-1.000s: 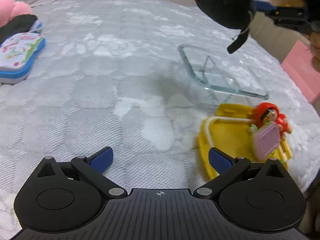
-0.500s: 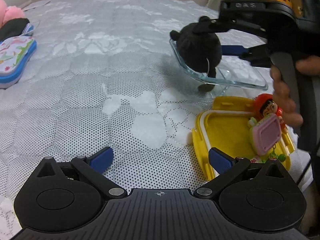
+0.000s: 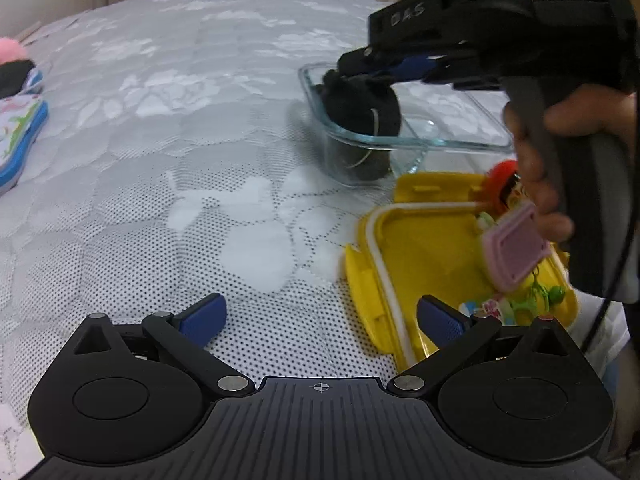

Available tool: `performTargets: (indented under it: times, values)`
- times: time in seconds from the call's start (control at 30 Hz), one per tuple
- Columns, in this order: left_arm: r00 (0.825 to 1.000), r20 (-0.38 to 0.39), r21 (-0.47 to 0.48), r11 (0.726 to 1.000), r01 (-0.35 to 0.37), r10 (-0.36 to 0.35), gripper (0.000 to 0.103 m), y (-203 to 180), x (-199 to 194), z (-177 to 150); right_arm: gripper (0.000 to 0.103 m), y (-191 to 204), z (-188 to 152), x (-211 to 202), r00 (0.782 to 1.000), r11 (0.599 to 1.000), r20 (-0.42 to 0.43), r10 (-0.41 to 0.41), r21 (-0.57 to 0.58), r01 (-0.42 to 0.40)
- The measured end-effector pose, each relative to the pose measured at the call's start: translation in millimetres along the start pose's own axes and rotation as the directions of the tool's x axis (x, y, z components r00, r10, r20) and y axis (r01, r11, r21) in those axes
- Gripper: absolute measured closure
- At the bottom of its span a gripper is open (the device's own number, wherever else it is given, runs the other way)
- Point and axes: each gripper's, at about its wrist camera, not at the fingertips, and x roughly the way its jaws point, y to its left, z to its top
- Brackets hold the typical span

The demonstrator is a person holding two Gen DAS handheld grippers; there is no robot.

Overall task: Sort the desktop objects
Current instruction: 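Carry the black plush cat into the glass container and release it, then lower the right gripper onto the red hooded doll and grasp it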

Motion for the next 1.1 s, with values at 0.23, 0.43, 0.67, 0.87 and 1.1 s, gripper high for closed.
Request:
performTargets:
  times: [0.23,0.43,0.67,0.87,1.1]
  values:
    - [1.000,0.002,-0.009,1.000,0.007,-0.007,0.000,-1.0,0.8,2.2,0.074,2.0,-9.9,-14.8,0.999,0.997,-0.043,-0.018,-0.072,0.015]
    - [1.000,0.001,-0.004,1.000,0.002,-0.002,0.000,-5.2,1.8,3.2,0.074,3.0,-18.5,-13.4,0.996,0.990,-0.066,-0.062,-0.127,0.053]
    - [0.999,0.025,0.021,1.000,-0.021,0.020,0.000,-16.6,-2.6,4.2,0.073,1.1,-12.4,-8.6,0.997,0.989,-0.045,-0.070,-0.131,0.064]
    - [0.999,0.050,0.031,0.999,-0.016,0.014,0.000,-27.2,-5.1,8.7,0.071,-19.2,-15.1,-57.3,0.998,0.995,0.050,-0.048,-0.087,0.052]
    - [0.997,0.073,0.018,1.000,0.014,-0.015,0.000,-42.8,-3.7,22.0,0.040,-45.6,-51.1,-144.1,0.946,0.953,0.286,-0.154,-0.210,0.219]
